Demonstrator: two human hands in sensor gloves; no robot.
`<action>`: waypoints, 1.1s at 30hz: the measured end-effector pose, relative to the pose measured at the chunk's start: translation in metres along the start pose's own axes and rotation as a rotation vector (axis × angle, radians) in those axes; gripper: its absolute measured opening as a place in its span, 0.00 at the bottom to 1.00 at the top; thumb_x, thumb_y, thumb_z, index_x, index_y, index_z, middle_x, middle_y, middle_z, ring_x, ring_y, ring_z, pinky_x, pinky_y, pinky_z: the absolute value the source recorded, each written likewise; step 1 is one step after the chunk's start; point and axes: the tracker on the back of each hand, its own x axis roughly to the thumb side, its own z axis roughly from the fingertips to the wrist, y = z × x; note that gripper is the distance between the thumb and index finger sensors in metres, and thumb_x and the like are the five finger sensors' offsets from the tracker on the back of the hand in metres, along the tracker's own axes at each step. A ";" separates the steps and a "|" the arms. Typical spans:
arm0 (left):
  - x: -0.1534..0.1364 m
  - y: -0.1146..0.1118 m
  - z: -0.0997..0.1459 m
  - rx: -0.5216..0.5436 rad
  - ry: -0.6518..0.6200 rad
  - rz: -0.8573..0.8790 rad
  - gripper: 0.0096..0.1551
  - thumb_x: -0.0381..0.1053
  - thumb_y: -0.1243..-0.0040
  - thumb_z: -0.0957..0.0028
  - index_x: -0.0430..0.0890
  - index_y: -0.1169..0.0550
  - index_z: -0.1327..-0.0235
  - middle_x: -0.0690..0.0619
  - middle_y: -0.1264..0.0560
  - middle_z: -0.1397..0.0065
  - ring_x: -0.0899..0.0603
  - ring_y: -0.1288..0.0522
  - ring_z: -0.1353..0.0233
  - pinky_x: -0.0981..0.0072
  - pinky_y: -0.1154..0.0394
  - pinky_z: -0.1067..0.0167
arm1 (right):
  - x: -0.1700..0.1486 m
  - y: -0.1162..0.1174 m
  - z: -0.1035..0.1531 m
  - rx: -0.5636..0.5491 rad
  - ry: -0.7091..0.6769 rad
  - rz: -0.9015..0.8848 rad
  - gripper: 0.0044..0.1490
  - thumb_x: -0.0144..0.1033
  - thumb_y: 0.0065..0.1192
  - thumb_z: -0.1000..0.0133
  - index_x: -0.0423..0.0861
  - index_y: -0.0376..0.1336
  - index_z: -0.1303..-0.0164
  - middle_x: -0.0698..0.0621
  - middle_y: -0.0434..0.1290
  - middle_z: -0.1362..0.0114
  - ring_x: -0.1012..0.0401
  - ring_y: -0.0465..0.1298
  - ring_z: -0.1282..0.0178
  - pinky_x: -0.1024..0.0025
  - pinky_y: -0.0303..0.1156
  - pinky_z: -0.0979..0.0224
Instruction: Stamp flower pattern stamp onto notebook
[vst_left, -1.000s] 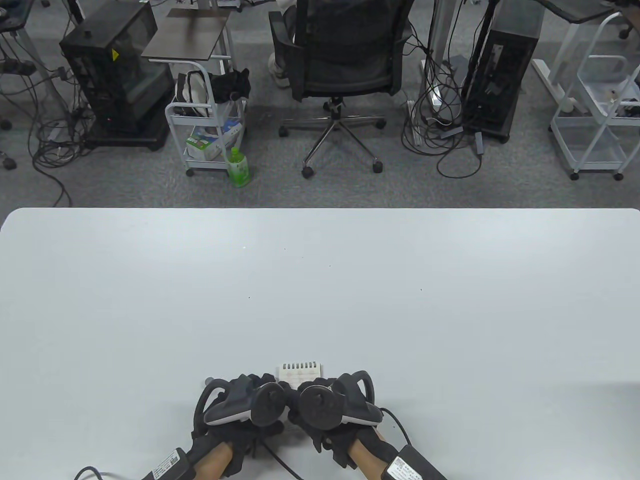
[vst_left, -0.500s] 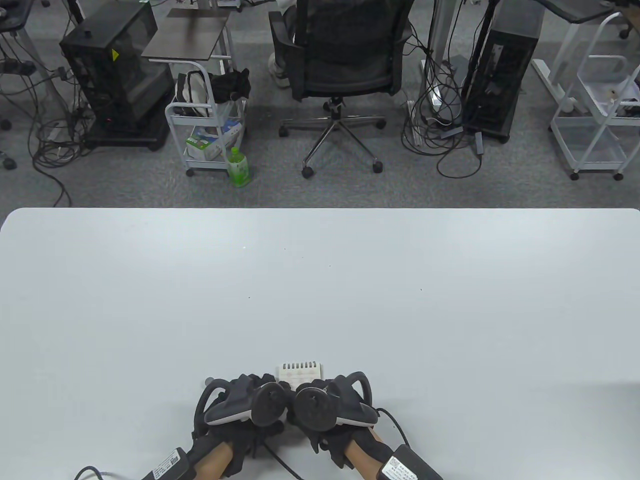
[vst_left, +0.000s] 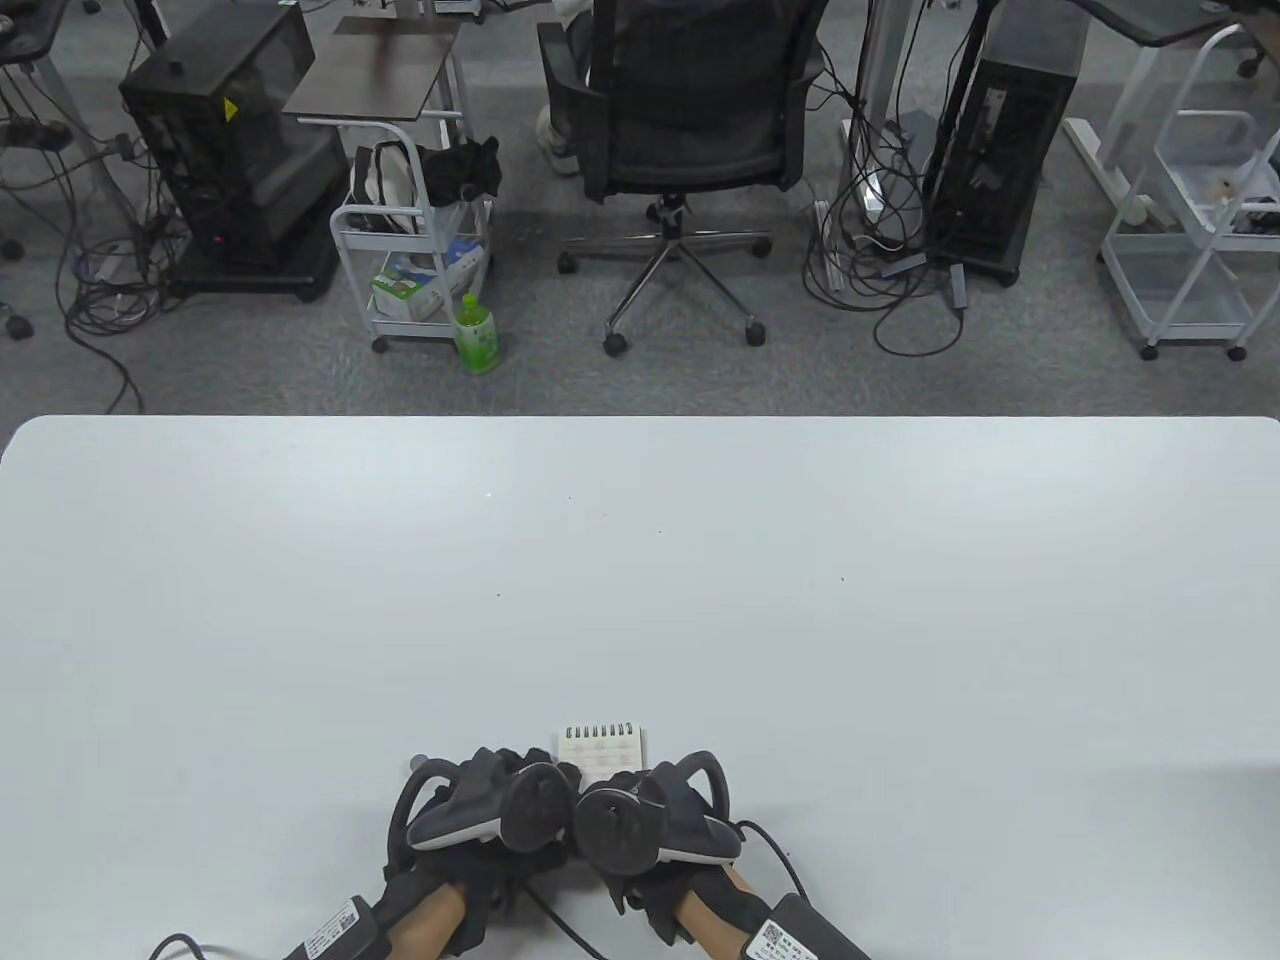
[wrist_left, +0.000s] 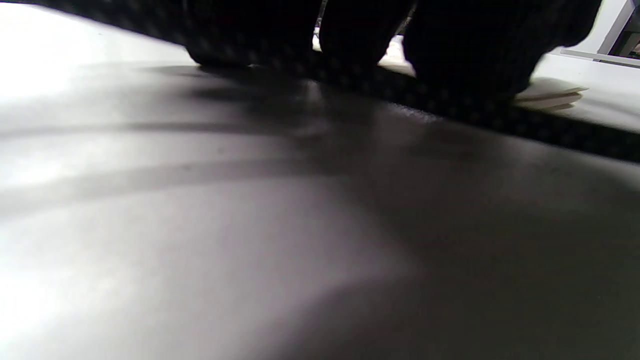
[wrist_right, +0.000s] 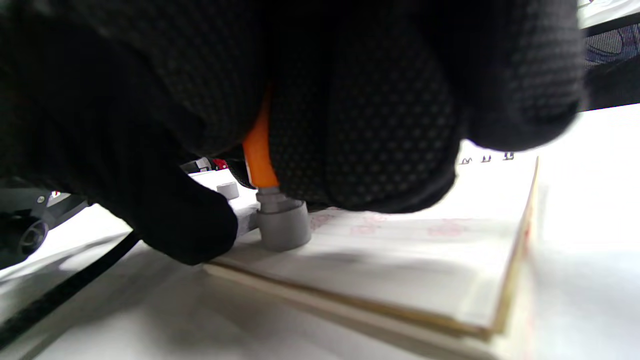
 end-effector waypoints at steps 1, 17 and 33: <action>0.000 0.000 0.000 -0.001 0.000 -0.001 0.45 0.61 0.39 0.58 0.48 0.36 0.27 0.41 0.41 0.23 0.30 0.40 0.27 0.32 0.43 0.35 | 0.002 0.000 0.000 -0.003 -0.007 0.007 0.28 0.35 0.76 0.57 0.40 0.74 0.47 0.38 0.83 0.53 0.50 0.87 0.64 0.52 0.82 0.55; -0.002 -0.001 0.000 0.006 0.001 0.017 0.45 0.61 0.39 0.58 0.48 0.36 0.27 0.41 0.41 0.23 0.30 0.41 0.27 0.32 0.43 0.35 | 0.007 0.003 0.000 0.021 0.014 0.064 0.28 0.35 0.73 0.54 0.42 0.73 0.44 0.39 0.82 0.51 0.50 0.88 0.60 0.52 0.82 0.50; -0.002 -0.001 0.000 0.005 -0.001 0.019 0.45 0.61 0.38 0.58 0.47 0.36 0.27 0.40 0.42 0.23 0.30 0.41 0.27 0.32 0.43 0.35 | -0.013 -0.018 0.013 -0.017 0.057 0.037 0.29 0.37 0.74 0.54 0.43 0.73 0.43 0.41 0.83 0.51 0.51 0.88 0.61 0.51 0.81 0.51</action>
